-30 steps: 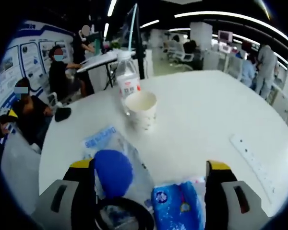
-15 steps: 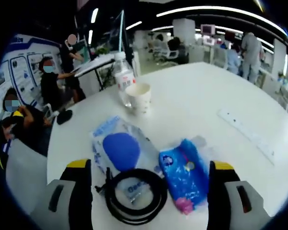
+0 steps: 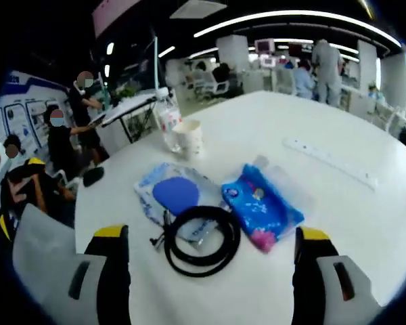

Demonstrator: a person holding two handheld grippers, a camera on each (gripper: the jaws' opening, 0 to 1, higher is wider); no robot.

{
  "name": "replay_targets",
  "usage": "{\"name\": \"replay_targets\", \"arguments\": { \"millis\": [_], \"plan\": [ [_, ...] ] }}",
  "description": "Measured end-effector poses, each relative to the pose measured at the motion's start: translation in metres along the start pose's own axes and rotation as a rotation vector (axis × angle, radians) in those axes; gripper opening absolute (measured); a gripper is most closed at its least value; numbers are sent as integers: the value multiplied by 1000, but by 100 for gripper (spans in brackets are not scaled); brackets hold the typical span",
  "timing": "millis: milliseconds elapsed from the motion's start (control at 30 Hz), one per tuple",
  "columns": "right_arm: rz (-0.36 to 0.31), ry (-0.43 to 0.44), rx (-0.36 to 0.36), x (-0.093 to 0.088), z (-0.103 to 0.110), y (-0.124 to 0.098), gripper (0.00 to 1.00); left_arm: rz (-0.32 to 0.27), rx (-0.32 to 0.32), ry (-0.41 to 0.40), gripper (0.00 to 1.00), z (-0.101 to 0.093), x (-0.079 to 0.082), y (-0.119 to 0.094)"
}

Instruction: Arrange the tabletop items into an orderly group along one side of the table until the central work area is clear of visible clutter.

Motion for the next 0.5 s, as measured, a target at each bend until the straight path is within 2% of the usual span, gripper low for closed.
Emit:
{"name": "replay_targets", "arguments": {
  "millis": [300,500],
  "plan": [
    [-30,44,-31,-23,12,-18,100,-13,-9,-24,99,5,-1,8],
    [-57,99,-60,-38,12,-32,100,-15,-28,-32,99,7,0,23]
  ]
}}
Point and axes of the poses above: the point that each gripper's makers call its tool centre point, and the gripper's own axes: y roughly forward along the fingers, z roughly to its left, x roughly out of its top, the point moved 10 cm from there along -y, roughly backward along the fingers, and after that the axes turned 5 degrees about y, right-handed, at the moved point
